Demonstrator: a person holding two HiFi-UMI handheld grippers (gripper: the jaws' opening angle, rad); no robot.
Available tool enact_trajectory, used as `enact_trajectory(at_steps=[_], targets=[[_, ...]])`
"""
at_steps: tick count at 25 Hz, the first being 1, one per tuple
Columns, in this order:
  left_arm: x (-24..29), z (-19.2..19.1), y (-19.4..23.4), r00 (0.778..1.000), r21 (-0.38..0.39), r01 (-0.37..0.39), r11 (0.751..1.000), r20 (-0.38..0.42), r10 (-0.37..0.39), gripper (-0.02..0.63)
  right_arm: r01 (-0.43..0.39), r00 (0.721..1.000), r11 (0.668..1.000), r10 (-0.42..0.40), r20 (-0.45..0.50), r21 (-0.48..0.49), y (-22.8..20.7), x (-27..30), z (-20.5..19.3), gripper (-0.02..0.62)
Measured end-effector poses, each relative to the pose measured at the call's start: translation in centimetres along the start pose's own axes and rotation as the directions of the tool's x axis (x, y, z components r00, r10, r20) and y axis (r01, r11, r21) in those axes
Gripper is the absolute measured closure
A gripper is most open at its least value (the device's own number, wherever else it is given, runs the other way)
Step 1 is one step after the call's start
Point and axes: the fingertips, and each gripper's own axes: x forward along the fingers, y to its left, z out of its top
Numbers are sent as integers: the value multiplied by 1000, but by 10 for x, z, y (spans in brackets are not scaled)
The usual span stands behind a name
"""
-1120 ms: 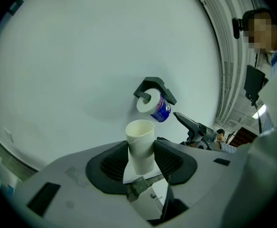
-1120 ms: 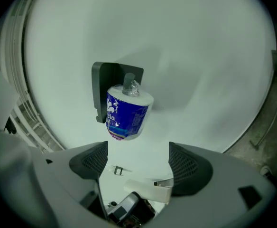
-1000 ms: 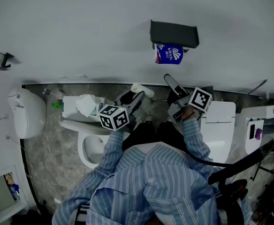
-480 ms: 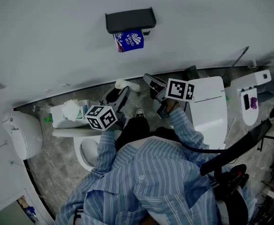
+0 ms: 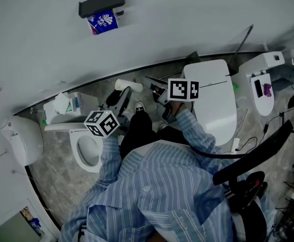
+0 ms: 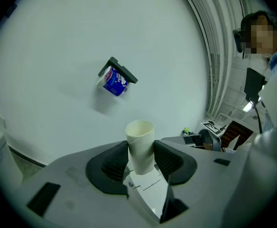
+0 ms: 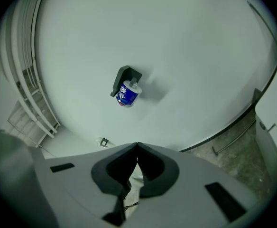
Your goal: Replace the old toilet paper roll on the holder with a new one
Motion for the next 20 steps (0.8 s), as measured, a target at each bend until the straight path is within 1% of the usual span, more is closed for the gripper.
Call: enact_trajectory(at_steps=[5,9,12,16,20], targets=[[-24,-51,-47,1000,-41,-26,999,14,27,434,-1,999,1000,0,-32,-3,-9,-57,-41,589],[-47,-85,-76,999,-36,-50,998,-4,50,434,-12,998,1000,12,-64,11,-13,-85,-74,591],[-68,-94,-87,997,-34,-82,996,8,82,434,-27,996,999,28,-89,19,-11,-95,-96,590],[-92,-101,-92,993,-31,-119,992,19,120,434,-53,993,998,55,-105,21,-1,-99,-113,589],[-109,-101,-91,992,-45,-120,992,37,122,434,-78,990,997,80,-116,20,13,-96,-126,591]])
